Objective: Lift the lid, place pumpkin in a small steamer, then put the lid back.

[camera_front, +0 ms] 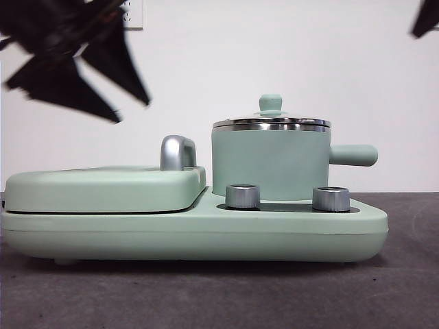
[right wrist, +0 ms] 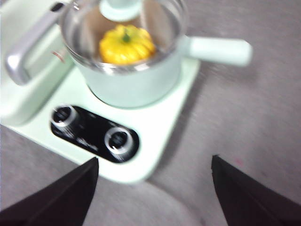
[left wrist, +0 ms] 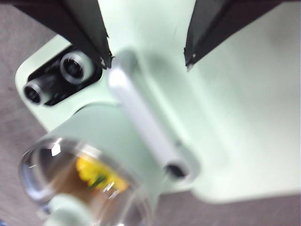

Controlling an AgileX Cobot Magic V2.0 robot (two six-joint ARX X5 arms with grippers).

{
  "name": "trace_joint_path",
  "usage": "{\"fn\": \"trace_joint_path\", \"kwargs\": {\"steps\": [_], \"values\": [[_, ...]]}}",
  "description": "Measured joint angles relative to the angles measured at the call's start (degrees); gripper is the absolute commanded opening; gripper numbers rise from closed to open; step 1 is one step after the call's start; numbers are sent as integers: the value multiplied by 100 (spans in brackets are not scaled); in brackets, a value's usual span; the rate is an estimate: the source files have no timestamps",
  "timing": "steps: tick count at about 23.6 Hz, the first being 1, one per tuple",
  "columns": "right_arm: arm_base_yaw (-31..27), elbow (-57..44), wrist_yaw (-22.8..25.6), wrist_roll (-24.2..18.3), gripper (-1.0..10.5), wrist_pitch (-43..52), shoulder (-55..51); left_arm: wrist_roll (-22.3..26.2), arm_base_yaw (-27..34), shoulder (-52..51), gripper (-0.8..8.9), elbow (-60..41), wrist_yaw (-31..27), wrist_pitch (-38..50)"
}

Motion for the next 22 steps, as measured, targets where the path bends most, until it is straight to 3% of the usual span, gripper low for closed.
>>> {"fn": "trace_joint_path", "kwargs": {"steps": [10,11,12,13,22], "values": [[0,0,-577,0,352,562,866,-409,2,-1506,244,-479,-184,-951],[0,0,-586,2,196,560,883,-407,2,-1587,144,-479,-177,-1060],[0,0,-586,4,-3,560,885,-404,2,-1637,-28,-479,-144,-1106],[0,0,-586,-2,24,564,881,-400,0,-1687,30,-479,-120,-1123],[4,0,-732,-92,38,623,866,-402,-4,-1882,7,-479,-70,-1032]]}}
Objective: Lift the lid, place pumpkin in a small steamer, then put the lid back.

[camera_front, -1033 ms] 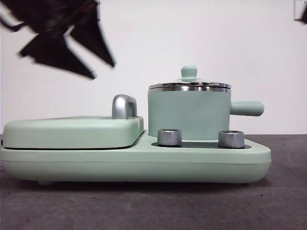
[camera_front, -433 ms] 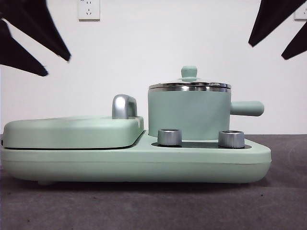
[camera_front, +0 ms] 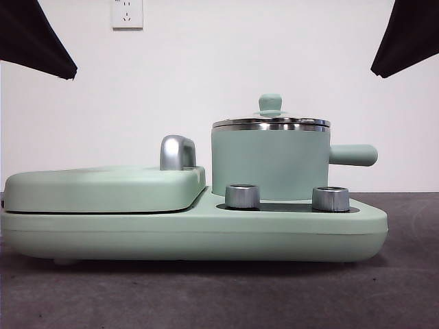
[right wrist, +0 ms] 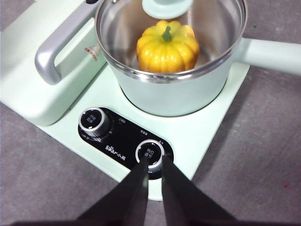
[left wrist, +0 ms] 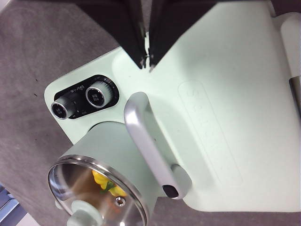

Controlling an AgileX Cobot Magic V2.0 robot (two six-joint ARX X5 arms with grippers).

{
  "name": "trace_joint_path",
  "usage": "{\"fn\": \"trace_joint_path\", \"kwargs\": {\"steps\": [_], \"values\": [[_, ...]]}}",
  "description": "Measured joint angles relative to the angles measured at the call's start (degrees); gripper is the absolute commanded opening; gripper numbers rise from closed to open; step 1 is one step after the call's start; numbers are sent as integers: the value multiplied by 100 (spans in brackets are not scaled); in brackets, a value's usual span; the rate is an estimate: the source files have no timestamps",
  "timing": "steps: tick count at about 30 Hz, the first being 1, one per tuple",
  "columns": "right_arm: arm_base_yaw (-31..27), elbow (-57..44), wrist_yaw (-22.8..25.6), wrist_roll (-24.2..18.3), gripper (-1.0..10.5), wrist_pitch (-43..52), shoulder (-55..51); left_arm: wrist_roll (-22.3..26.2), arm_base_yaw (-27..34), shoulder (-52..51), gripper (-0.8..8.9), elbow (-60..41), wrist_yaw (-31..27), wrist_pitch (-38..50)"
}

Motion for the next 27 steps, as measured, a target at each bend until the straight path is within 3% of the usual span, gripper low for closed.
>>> {"fn": "trace_joint_path", "kwargs": {"steps": [7,12,16,19,25,27], "values": [[0,0,20,-9,38,24,-17,9,0,0,7,0,0,-7],[0,0,20,-11,38,24,-20,680,315,-284,7,-334,-260,334],[0,0,20,-11,38,24,-20,861,1215,-1416,7,-1788,-400,1296],[0,0,22,-11,38,24,-20,863,1759,-2441,7,-2785,-691,1414],[0,0,22,-11,38,24,-20,909,2430,-4271,7,-3580,-861,1480],[-4,0,24,-11,38,26,-26,905,2465,-4430,7,-3687,-866,1635]]}}
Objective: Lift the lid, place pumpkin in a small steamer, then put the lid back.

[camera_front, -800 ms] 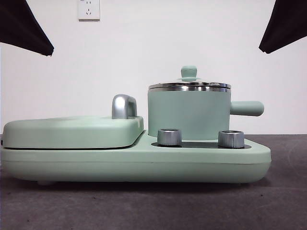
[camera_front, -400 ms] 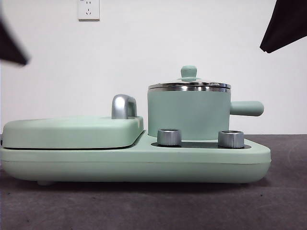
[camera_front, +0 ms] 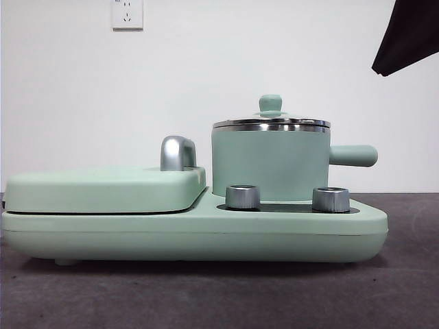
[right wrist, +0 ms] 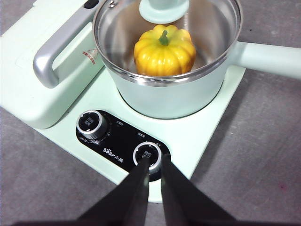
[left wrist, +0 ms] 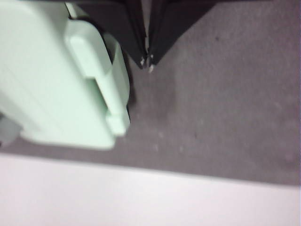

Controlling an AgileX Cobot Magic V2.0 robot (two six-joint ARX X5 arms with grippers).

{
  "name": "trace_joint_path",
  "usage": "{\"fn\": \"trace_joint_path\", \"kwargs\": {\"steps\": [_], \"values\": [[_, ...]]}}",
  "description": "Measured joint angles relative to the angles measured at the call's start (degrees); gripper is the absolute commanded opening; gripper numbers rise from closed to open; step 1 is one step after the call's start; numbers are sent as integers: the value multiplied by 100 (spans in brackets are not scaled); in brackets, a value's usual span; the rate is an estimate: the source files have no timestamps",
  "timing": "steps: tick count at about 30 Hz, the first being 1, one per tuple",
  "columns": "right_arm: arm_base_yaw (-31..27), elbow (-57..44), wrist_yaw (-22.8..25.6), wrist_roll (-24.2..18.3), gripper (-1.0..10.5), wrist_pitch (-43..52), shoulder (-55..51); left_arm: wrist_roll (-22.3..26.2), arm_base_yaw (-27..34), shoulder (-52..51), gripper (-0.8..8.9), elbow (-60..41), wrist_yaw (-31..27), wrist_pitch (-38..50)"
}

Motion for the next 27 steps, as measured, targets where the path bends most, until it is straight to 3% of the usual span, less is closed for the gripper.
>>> {"fn": "trace_joint_path", "kwargs": {"steps": [14,18,20,27], "values": [[0,0,0,-4,38,24,-28,-111,-66,13,7,-55,46,-13],[-24,-46,334,-341,38,98,-68,-111,-66,13,7,-55,46,-11],[-92,-476,767,-562,38,693,-365,-114,-66,13,7,-55,46,-13],[-741,-3204,1272,-1025,38,3254,-2704,-114,-66,13,7,-55,46,-13]]}}
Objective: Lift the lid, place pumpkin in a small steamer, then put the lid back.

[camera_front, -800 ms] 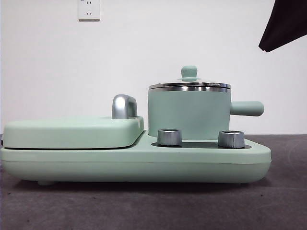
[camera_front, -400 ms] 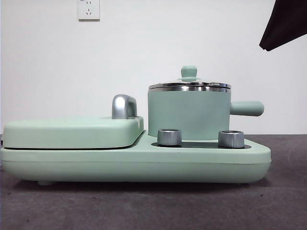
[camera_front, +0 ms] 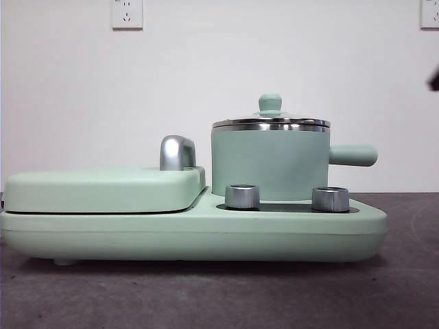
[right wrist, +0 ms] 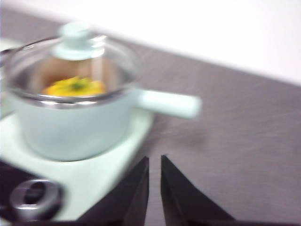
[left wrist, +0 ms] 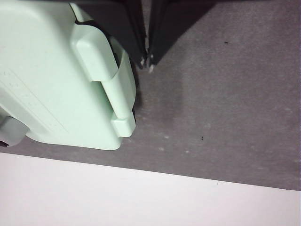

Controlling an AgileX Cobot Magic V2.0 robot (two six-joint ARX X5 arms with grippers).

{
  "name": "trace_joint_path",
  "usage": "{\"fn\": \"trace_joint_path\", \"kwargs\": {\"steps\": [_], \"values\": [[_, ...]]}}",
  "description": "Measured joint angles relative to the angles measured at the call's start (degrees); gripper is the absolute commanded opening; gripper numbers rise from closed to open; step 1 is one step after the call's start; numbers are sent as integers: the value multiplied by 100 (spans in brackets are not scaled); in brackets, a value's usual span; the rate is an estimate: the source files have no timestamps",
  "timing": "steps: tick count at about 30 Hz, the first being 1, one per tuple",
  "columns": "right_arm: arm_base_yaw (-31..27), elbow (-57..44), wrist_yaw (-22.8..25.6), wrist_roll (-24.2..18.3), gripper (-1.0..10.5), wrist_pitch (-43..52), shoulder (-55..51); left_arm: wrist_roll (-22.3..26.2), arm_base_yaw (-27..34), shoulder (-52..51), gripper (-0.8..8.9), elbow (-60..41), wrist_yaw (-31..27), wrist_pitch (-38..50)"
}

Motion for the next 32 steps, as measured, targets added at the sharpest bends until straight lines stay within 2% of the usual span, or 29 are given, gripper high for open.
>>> {"fn": "trace_joint_path", "kwargs": {"steps": [4,8,14,32], "values": [[-579,-1040,201,-94,38,17,-1447,0,0,0,7,0,2,0],[-911,-1438,210,-116,38,-125,-2218,0,0,0,7,0,0,0],[-1088,-1438,229,-111,38,-168,-2216,0,0,0,7,0,0,2],[-1088,-1438,229,-39,38,-131,-2216,0,0,0,7,0,0,2]]}}
